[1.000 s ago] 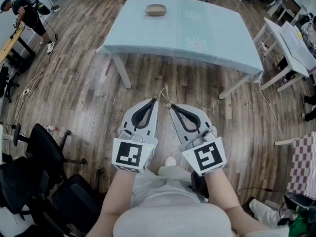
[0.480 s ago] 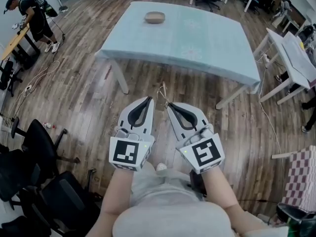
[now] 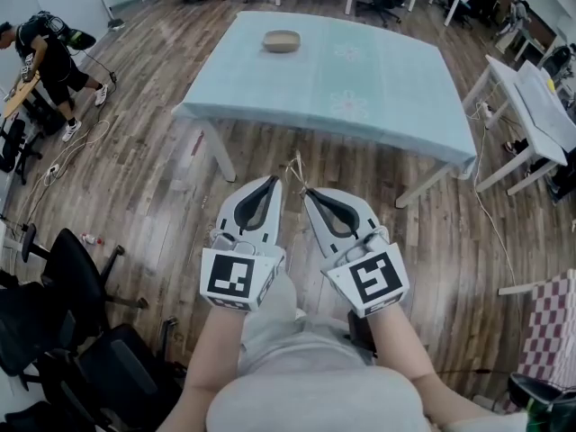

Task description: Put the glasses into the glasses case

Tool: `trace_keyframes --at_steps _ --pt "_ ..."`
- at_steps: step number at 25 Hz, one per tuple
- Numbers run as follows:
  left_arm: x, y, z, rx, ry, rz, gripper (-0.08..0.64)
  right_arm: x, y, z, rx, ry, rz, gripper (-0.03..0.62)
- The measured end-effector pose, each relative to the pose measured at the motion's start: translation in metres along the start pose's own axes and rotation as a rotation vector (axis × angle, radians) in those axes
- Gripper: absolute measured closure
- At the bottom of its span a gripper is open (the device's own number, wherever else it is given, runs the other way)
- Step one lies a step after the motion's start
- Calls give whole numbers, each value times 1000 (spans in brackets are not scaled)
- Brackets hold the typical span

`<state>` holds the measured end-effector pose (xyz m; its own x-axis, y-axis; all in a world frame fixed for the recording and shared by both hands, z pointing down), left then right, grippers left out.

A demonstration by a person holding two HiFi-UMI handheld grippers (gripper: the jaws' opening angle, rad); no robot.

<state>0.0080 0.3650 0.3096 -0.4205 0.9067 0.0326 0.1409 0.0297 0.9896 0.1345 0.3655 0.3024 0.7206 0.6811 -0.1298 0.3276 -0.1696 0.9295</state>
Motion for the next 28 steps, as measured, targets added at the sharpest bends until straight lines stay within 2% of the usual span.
trace_keyframes --at_steps 13,28 --pt "-74 -11 -60 -13 41 19 551 -75 0 47 42 35 -17 584" --pt "-160 -12 -127 0 93 -3 551 -161 13 98 13 98 -50 584"
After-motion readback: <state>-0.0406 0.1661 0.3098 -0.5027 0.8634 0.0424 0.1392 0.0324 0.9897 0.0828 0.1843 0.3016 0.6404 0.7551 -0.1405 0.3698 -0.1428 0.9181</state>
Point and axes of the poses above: the fingertips, and each gripper's own axes: x backward along the fingers, z to its right, y out of its underside, the point moved 7 cm from there along x, backward along the fingers, and after that the axes turned 10 degrees about x, right-handed, at the moved point
